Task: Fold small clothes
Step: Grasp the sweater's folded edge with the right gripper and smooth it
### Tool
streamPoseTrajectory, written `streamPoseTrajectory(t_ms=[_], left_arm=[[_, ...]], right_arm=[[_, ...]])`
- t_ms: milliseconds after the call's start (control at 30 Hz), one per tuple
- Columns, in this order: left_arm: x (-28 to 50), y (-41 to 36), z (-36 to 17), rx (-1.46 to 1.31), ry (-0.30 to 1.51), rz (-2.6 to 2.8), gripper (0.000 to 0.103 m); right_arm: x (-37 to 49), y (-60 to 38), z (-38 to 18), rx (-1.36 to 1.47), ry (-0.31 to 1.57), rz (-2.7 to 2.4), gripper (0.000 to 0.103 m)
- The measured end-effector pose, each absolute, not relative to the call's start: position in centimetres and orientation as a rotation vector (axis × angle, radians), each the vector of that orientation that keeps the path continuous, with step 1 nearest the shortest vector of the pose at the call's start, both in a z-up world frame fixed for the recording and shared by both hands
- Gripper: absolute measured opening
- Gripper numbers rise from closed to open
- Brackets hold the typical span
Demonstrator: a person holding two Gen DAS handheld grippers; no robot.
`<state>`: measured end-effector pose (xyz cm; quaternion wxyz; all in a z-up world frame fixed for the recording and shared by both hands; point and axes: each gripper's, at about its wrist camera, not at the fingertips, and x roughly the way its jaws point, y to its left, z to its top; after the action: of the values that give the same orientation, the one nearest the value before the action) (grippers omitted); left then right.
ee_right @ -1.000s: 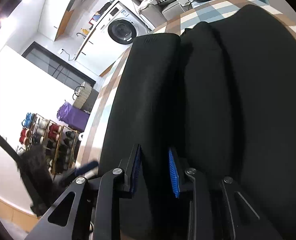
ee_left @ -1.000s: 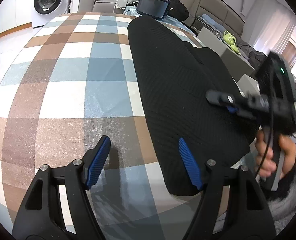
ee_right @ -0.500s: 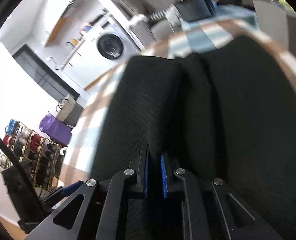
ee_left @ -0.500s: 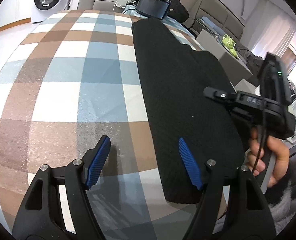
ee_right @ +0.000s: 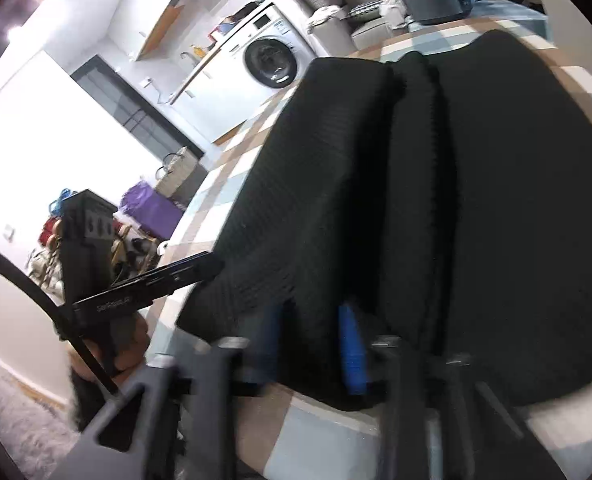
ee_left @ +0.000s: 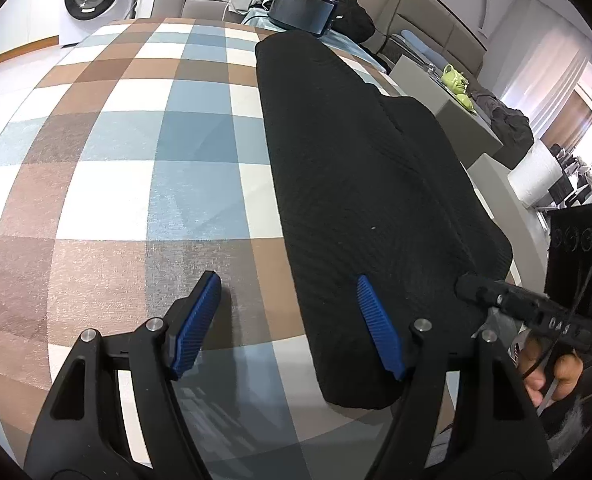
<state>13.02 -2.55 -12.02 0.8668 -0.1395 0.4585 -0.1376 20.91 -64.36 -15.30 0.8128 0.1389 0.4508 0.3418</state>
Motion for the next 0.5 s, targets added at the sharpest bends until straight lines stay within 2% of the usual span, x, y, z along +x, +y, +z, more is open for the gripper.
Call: streamPoseTrajectory(t_ms=[133, 233, 300, 333, 433, 500], left_arm=[[12.6, -2.9, -11.4, -0.276, 0.947, -0.298, 0.068], [12.5, -3.3, -11.8, -0.275, 0.96, -0.302, 0.068], [12.6, -3.5, -11.9, -0.277, 0.965, -0.305, 0.068], [12.7, -3.6, -12.0, -0.278, 0.968, -0.307, 0.068], [13.3, -4.0, -12.1, -0.283, 0.972, -0.315, 0.068], [14.0, -4.6, -12.2, -0.287, 0.978, -0.329, 0.068]], right_arm=[[20.5, -65.2, -12.3, 0.336, 0.859, 0.766, 0.005], [21.2, -65.2, -13.7, 0.268, 0.939, 0.655, 0.005], [21.6, -65.9, -15.2, 0.274, 0.987, 0.608, 0.009], [21.7, -66.5, -15.3, 0.313, 0.987, 0.617, 0.012], [21.6, -68.5, -14.2, 0.356, 0.93, 0.577, 0.041], [21.5, -70.2, -13.5, 0.366, 0.886, 0.527, 0.043]])
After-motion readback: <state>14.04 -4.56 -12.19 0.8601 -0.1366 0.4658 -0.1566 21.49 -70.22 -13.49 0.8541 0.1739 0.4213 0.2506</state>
